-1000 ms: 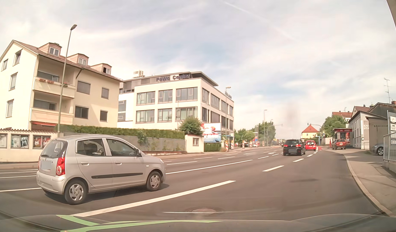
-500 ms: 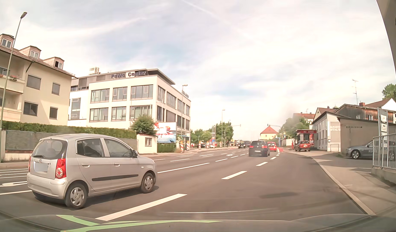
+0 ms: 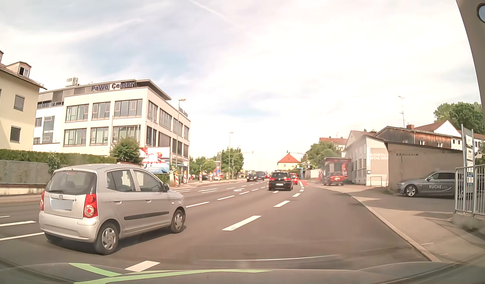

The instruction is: Follow the waypoints while adhering to traffic rules and regulations

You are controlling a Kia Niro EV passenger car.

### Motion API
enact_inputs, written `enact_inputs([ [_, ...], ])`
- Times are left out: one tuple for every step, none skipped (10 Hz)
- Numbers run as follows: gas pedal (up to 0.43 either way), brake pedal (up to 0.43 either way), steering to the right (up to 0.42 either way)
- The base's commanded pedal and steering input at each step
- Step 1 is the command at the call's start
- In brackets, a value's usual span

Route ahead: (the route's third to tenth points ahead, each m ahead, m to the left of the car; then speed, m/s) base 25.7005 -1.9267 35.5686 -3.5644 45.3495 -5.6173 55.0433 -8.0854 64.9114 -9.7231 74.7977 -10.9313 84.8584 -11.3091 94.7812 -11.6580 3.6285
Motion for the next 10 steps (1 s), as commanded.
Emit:
enact_inputs([
  [0.0,0.0,0.235],
  [0.0,0.0,0.226],
  [0.0,0.0,0.22],
  [0.0,0.0,0.213],
  [0.0,0.0,0.2],
  [0.0,0.0,0.189],
  [0.039,0.0,0.184],
  [0.098,0.0,0.176],
  [0.138,0.0,0.167],
  [0.169,0.0,0.154],
])
